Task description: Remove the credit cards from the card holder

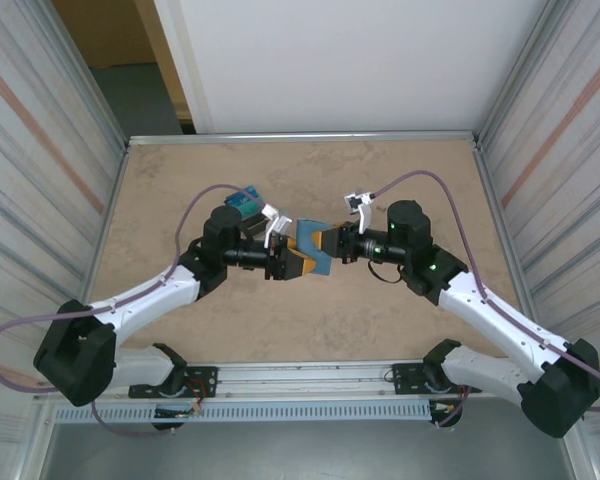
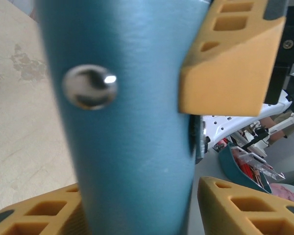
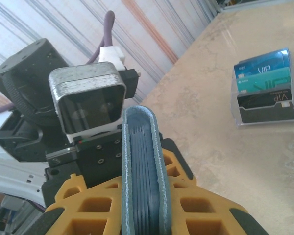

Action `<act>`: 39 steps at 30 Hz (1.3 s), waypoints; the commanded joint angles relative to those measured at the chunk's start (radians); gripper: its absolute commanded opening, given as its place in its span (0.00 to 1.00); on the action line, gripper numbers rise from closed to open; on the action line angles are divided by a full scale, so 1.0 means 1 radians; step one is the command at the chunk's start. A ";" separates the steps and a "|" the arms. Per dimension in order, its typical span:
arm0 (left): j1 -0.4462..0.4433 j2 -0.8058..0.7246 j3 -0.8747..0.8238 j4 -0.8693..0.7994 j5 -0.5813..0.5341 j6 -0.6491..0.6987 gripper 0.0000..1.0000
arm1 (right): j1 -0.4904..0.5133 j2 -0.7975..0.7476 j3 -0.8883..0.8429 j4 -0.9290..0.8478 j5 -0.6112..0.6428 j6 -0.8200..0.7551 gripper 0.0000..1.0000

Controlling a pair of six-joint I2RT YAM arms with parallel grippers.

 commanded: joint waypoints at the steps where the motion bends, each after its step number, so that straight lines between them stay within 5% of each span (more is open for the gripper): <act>1: 0.006 0.007 -0.011 0.046 0.043 -0.014 0.55 | -0.010 0.006 0.031 0.058 -0.040 0.016 0.00; 8: 0.034 -0.004 -0.045 0.134 0.090 -0.076 0.55 | -0.021 -0.006 0.012 0.062 -0.033 0.013 0.00; 18: 0.045 -0.024 -0.035 0.117 0.098 -0.068 0.38 | -0.031 -0.003 -0.003 0.080 -0.045 0.031 0.01; 31: 0.044 0.003 -0.006 0.153 0.105 -0.089 0.43 | -0.027 0.045 0.005 0.114 -0.071 0.054 0.01; 37: 0.045 0.010 -0.001 0.141 0.105 -0.090 0.20 | -0.027 0.034 0.003 0.088 -0.045 0.046 0.06; 39: 0.045 0.009 0.000 0.131 0.096 -0.085 0.12 | -0.027 0.037 0.011 0.059 -0.031 0.040 0.18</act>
